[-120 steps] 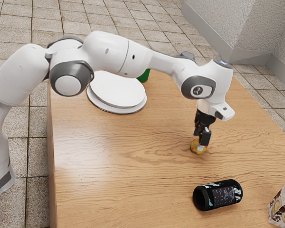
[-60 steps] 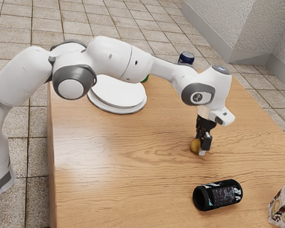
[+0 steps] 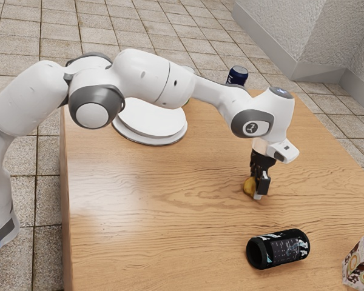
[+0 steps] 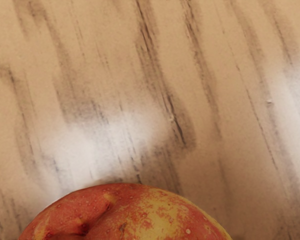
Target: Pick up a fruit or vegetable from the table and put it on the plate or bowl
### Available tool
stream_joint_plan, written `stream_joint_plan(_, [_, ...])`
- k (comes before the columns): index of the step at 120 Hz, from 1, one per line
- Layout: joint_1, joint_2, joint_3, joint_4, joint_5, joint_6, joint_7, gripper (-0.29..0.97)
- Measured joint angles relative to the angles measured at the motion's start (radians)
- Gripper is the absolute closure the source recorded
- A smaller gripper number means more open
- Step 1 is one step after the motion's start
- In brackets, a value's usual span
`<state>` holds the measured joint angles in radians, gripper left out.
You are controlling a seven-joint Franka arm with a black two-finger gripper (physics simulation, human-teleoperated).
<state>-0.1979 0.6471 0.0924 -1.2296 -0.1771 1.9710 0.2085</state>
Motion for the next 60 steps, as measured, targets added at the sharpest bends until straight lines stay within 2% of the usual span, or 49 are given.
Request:
stream_joint_plan(13, [0.000,-0.005,0.007,0.001,0.003,-0.006,-0.010,0.21])
stream_joint_plan(34, [0.000,-0.013,0.022,0.005,0.007,-0.032,-0.031,0.25])
stream_joint_plan(60, [-0.002,-0.042,0.048,0.011,0.020,-0.093,-0.059,0.40])
